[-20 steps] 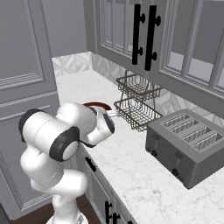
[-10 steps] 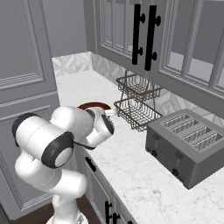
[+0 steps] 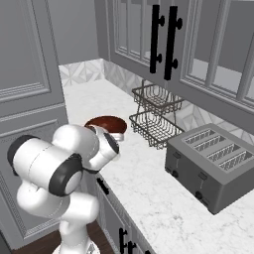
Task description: Grab a lemon wedge from the fridge and one ice cube from the ice bowl, and put them in the glass of lemonade.
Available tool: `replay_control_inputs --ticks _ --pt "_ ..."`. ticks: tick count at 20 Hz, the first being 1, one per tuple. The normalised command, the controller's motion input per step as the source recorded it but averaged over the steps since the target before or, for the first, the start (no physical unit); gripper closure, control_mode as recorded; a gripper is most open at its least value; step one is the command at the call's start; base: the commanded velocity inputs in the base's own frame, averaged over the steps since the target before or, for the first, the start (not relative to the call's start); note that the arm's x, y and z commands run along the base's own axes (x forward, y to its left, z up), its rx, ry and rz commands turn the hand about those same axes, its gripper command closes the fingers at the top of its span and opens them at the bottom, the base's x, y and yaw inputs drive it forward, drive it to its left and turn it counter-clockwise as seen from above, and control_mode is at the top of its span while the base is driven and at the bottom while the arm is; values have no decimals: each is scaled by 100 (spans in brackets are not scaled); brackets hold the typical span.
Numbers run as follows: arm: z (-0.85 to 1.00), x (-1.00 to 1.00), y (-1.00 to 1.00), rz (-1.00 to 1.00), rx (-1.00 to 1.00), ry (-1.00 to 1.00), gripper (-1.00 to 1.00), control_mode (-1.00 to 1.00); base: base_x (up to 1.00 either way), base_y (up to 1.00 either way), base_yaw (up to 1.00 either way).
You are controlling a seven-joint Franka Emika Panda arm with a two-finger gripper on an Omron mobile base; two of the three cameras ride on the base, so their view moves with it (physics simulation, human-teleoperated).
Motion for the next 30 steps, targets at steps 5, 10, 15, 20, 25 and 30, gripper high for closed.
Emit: replay_control_inputs --ticks 5,10,15,20,25,30 --pt "33 44 -35 -7 6 3 100 -100 0 0 0" --pt "4 37 -33 -4 1 0 100 -100 0 0 0" --pt "-22 30 -23 -1 -1 0 100 -100 0 0 0" --pt "-45 2 -1 0 -4 -2 100 -100 0 0 0" --pt "-13 -3 24 0 -7 -7 100 -100 0 0 0" --pt "10 -67 47 -2 -6 -19 100 -100 0 0 0"
